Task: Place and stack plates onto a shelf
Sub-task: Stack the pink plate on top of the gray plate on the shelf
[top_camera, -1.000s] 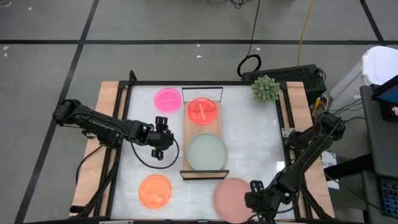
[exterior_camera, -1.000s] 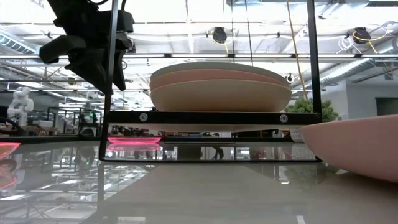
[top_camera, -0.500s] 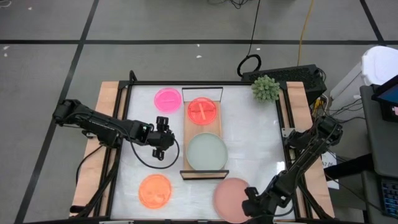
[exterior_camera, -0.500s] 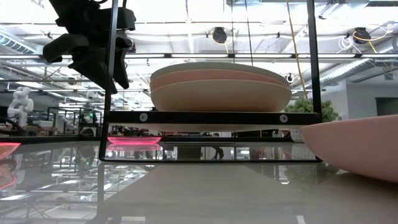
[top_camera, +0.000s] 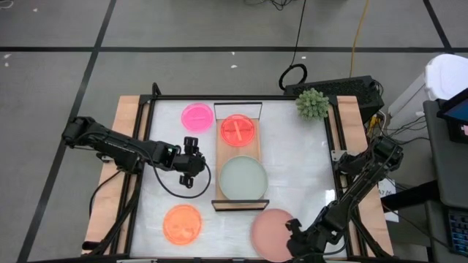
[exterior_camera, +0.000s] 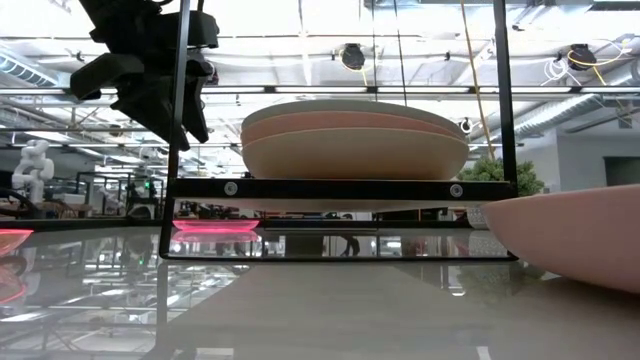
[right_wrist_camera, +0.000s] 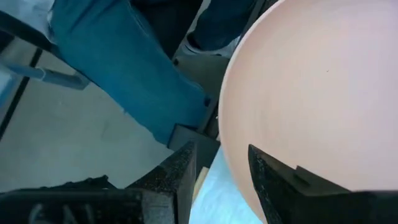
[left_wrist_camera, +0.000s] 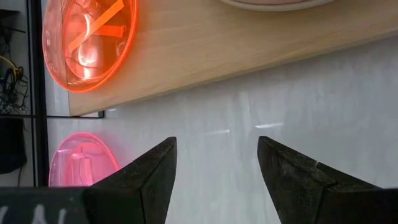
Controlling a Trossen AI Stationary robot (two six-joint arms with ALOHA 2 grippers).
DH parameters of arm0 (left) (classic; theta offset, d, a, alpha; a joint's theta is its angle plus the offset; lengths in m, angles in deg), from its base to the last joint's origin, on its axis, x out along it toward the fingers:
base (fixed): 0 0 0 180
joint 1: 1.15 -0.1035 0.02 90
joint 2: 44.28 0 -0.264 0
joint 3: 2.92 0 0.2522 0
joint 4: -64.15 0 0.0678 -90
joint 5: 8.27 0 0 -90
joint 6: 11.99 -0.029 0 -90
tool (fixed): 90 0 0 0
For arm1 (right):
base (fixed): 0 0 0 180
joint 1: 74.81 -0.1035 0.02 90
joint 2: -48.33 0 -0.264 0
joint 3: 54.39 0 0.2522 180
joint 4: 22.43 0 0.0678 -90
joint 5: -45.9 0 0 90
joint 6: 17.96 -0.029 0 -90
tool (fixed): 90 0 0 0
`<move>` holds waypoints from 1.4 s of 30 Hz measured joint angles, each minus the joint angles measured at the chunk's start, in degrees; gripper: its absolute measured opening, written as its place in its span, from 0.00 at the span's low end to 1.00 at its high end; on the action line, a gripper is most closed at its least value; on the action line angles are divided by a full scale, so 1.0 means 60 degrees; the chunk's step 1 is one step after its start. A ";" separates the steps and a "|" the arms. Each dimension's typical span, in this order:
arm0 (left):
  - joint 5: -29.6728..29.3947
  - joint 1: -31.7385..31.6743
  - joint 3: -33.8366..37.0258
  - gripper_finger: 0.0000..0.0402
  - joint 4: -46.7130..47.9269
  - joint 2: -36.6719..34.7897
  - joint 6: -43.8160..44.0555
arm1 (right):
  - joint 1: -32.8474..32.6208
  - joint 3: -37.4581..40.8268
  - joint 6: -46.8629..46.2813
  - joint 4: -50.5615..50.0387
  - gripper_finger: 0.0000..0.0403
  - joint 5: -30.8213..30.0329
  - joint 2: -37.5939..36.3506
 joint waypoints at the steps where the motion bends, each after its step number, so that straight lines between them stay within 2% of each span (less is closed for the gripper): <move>1: 0.0000 0.0000 0.0000 0.57 0.0000 0.0000 0.0000 | -0.0004 0.0090 -0.0003 0.0105 0.32 0.0015 0.0000; 17: -0.0003 0.0000 0.0000 0.57 -0.0094 0.0000 -0.0062 | -0.0062 0.0239 0.1930 -0.0305 0.30 0.0030 0.0892; 20: -0.0003 0.0000 0.0000 0.57 -0.0100 0.0000 -0.0066 | -0.0062 0.0239 0.2032 -0.0326 0.23 0.0030 0.0896; 25: -0.0003 -0.0008 0.0000 0.57 -0.0102 0.0000 -0.0072 | -0.0062 0.0217 0.2345 -0.0304 0.05 0.0203 0.0877; 27: -0.0003 -0.0011 0.0000 0.57 -0.0102 0.0000 -0.0071 | -0.0066 0.0210 0.2352 -0.0284 0.03 0.0227 0.0874; 31: -0.0003 -0.0015 0.0000 0.57 -0.0102 0.0000 -0.0076 | -0.0142 0.0223 0.2075 -0.0324 0.05 0.0256 0.0747; 36: -0.0003 -0.0019 0.0000 0.57 -0.0110 0.0000 -0.0095 | -0.0371 0.0235 0.1558 -0.0484 0.01 0.0228 0.0001; 42: -0.0005 -0.0036 0.0000 0.57 -0.0352 0.0000 -0.0226 | -0.0719 0.0236 0.0527 -0.0811 0.00 -0.0598 -0.1084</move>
